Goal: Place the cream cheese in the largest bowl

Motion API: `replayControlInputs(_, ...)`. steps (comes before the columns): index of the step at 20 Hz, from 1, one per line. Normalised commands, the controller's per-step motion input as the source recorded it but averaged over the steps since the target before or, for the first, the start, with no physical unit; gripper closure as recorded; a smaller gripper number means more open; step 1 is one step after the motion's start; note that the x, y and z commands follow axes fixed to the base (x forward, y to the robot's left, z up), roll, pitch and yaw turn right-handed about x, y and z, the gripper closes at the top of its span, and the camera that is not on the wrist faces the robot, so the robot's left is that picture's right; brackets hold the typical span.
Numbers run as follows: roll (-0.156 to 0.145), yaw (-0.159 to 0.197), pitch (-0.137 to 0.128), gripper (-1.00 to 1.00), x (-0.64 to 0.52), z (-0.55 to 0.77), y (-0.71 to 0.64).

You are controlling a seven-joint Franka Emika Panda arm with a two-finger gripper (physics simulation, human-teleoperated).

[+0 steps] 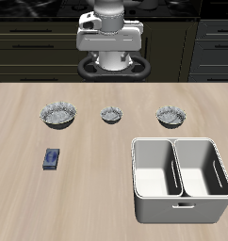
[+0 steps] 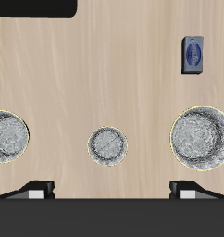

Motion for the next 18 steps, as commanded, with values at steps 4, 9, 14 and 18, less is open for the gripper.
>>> replayControlInputs(4, 0.018, 0.008, 0.025, -1.0, 0.16, -0.03, -0.17)
replayControlInputs(9, 0.022, 0.021, 0.025, -1.0, 0.21, -0.05, -0.31)
replayControlInputs(14, -0.037, -0.025, 0.004, -1.0, 0.24, 0.04, -0.51)
replayControlInputs(18, -0.062, -0.07, -0.006, -1.0, 0.18, 0.09, -0.47)
